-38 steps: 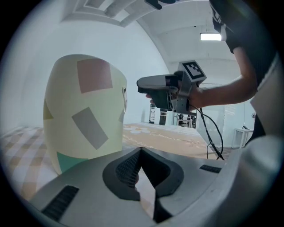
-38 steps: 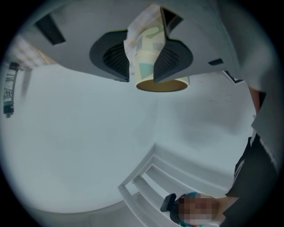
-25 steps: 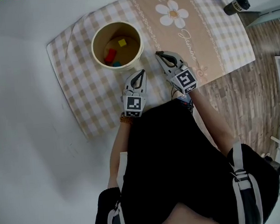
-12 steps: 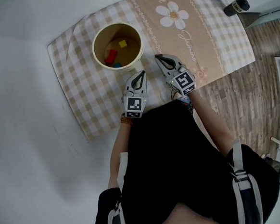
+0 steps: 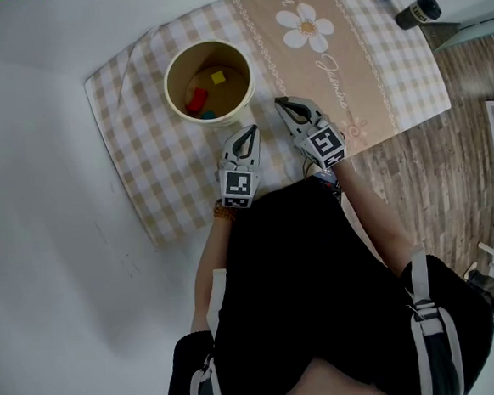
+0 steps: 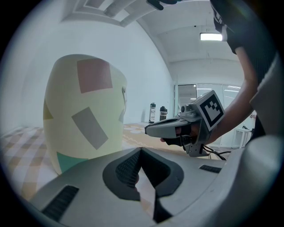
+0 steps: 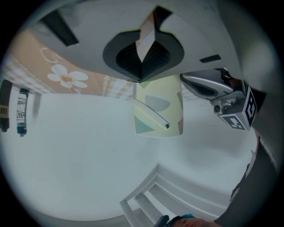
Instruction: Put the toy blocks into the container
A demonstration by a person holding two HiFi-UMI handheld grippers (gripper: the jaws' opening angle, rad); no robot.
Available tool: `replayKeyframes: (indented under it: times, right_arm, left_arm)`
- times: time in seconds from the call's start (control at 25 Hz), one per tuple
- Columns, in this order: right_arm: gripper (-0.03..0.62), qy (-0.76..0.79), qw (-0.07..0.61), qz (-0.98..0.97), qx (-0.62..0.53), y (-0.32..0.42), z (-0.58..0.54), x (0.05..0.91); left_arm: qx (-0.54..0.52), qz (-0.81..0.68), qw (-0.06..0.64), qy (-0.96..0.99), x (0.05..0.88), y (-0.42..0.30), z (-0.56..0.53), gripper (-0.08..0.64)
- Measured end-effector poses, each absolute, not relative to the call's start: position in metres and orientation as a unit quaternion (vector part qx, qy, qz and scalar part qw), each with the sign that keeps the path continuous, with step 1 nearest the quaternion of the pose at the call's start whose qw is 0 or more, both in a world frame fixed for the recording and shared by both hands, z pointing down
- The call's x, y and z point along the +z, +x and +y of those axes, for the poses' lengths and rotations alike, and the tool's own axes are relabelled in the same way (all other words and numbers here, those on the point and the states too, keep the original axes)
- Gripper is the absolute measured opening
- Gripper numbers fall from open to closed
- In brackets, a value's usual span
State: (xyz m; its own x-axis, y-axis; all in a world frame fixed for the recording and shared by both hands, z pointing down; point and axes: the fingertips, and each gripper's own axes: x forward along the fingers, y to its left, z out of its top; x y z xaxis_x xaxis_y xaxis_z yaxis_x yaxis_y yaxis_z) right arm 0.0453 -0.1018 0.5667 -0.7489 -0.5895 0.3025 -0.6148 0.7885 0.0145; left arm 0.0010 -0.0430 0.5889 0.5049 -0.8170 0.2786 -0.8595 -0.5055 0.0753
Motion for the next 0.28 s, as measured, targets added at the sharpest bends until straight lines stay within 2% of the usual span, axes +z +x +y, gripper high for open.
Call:
replayKeyframes:
  times: [0.28]
  right_arm:
    - [0.006,0.323,0.149,-0.933,0.044,0.0465,-0.0999,0.5695]
  left_arm:
    - [0.104,-0.486,0.104,0.861,0.59,0.0014,-0.0393,0.006]
